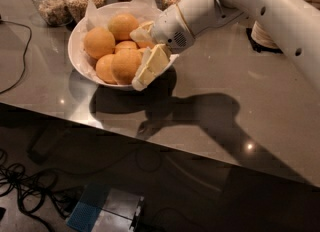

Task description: Pick orange from white bowl

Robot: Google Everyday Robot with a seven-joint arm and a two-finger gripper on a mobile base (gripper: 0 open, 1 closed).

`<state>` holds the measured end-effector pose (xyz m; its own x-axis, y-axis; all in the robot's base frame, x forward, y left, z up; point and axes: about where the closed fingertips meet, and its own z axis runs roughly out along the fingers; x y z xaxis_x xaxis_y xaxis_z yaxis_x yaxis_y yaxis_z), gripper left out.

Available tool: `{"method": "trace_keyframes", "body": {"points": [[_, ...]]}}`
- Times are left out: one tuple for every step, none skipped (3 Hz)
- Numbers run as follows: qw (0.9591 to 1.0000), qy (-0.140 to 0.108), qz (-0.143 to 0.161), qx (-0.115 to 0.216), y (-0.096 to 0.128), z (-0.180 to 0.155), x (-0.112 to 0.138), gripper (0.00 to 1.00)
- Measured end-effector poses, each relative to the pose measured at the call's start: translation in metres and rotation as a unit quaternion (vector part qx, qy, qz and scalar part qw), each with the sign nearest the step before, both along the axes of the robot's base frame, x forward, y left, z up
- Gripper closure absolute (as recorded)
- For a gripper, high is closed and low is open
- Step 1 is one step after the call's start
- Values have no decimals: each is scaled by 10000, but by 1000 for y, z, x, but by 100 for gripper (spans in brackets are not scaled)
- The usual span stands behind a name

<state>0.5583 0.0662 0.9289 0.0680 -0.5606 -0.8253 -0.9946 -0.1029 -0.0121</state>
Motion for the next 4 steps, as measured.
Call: {"method": "trace_keyframes", "body": {"points": [[9998, 128, -123, 2, -6, -12, 4, 7], [9993, 247, -293, 15, -16, -24, 7, 8], [9987, 332, -382, 45, -22, -30, 8, 7], [9987, 332, -378, 47, -22, -27, 8, 6]]}}
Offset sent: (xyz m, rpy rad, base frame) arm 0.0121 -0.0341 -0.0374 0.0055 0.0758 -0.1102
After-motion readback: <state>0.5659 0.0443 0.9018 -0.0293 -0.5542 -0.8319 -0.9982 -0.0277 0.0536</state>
